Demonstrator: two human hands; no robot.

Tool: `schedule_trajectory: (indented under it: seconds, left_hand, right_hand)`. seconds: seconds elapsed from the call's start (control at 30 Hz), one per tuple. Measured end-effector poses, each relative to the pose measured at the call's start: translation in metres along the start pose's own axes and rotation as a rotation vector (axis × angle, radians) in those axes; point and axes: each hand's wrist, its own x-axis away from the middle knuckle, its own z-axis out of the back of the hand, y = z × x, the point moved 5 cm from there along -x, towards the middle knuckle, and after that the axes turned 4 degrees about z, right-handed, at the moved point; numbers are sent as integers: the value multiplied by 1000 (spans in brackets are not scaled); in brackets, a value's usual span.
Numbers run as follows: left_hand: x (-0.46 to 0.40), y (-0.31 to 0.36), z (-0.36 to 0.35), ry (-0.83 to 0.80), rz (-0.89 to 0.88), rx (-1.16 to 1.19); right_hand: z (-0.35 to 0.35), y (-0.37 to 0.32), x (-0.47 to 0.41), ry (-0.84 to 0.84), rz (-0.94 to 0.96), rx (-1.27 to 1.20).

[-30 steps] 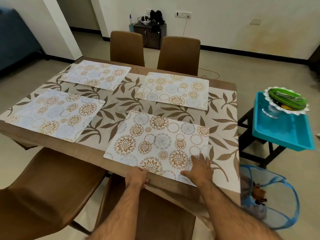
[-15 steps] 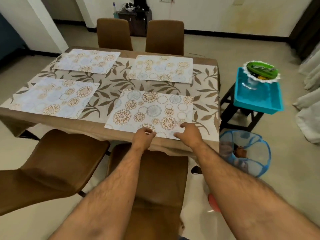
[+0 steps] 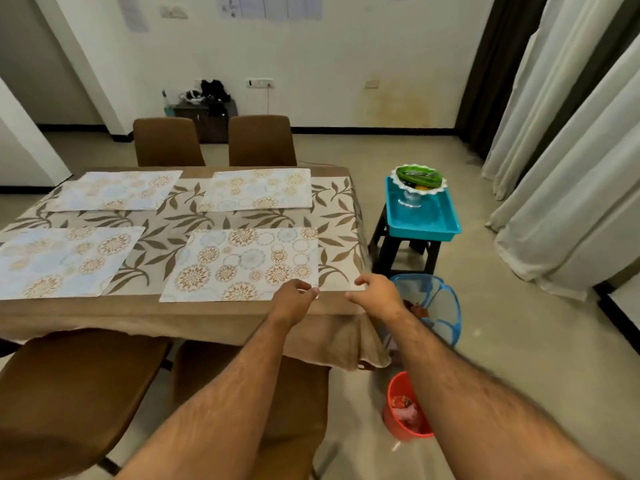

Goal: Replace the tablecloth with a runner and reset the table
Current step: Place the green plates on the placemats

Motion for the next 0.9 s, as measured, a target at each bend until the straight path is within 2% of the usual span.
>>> schedule_trajectory:
  seconds: [0.2, 0.6, 0.77, 0.9]
  left_hand:
    - [-4, 53, -68, -17, -46, -49]
    - [-41, 171, -252, 77, -31, 40]
    - [-69, 201, -295, 81, 4, 11]
    - [-106, 219, -317, 79, 44, 40]
  right_hand:
    - [61, 54, -10, -30, 4, -30]
    - [239, 219, -82, 84, 19, 5]
    - [272, 269, -127, 70, -8, -44]
    - [283, 281, -172, 33, 10, -57]
